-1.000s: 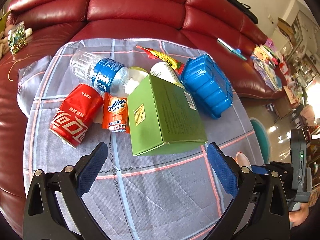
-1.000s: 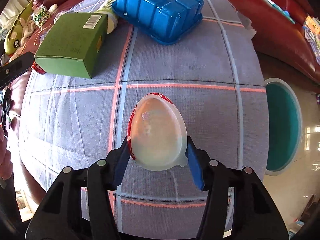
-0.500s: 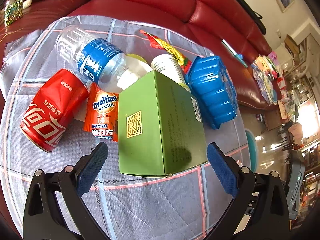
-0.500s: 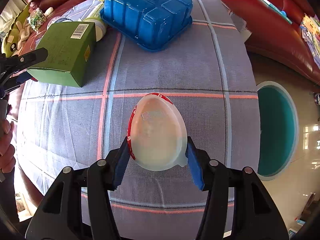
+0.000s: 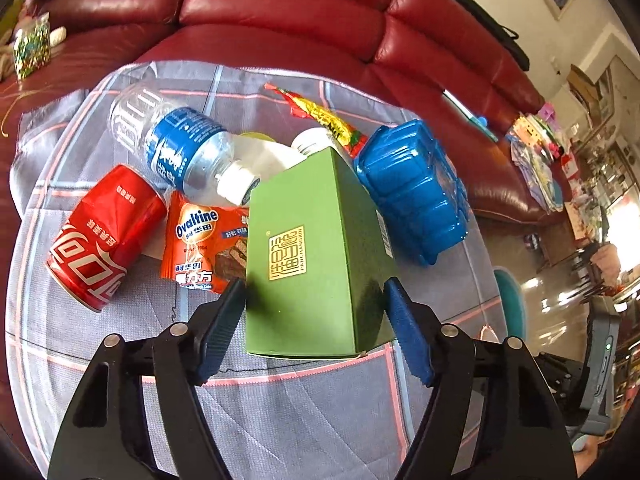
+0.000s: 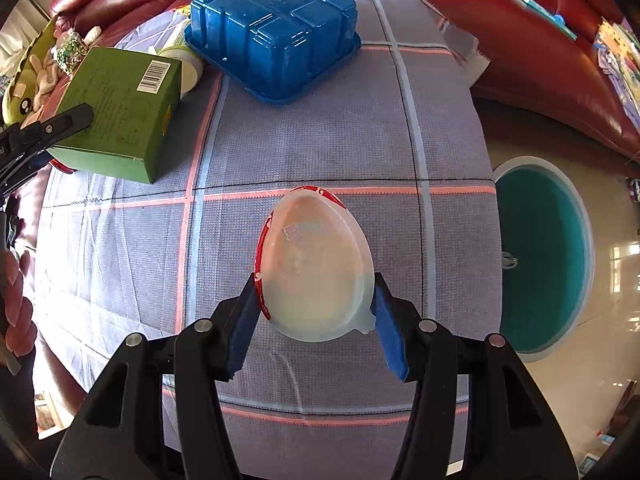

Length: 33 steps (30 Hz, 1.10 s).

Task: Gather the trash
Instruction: 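Grasp the green box with the left tool while the right tool holds the lid, then carry the green box and the lid over the teal bin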

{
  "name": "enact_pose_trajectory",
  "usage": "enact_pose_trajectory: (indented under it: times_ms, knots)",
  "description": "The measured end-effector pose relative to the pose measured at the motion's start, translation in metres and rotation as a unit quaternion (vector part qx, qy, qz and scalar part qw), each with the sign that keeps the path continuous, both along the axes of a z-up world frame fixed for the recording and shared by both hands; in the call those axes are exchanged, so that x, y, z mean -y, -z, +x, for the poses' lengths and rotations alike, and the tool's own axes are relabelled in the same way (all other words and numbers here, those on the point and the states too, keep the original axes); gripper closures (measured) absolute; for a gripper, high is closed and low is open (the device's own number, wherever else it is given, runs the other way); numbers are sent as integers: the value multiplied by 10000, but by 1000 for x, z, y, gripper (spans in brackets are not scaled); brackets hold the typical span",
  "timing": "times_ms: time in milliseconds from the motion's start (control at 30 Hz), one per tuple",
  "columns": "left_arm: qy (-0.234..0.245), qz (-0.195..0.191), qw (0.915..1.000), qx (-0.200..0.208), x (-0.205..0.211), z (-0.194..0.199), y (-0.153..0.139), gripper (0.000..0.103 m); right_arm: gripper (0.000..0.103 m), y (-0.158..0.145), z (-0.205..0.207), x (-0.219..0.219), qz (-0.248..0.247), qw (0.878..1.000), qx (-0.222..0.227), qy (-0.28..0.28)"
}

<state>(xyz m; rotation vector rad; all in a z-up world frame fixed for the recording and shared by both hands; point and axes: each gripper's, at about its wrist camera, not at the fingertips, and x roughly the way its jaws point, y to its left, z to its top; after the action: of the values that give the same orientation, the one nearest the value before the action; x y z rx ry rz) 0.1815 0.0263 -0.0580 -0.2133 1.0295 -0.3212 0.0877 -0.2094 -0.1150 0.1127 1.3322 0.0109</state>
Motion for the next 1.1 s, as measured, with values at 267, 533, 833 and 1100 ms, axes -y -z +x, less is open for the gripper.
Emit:
enact_pose_trajectory:
  times_ms: [267,533,833,1100]
  knots:
    - [976,619,9931,214,51,-35,-11,35,51,0,-10,25,76,9998,69,158]
    - [1103,772,9907,176,91,-37,-2,29,51,-3,-27,51,191,9989,159,389]
    - [1144,1086,9865,438,119,-55,-8,41,51,-13,-50,87,298,9966,400,659]
    - [1496,1185,9781,831,157,-70,-42,40,51,-38,-70,141,378,9904,771,1083]
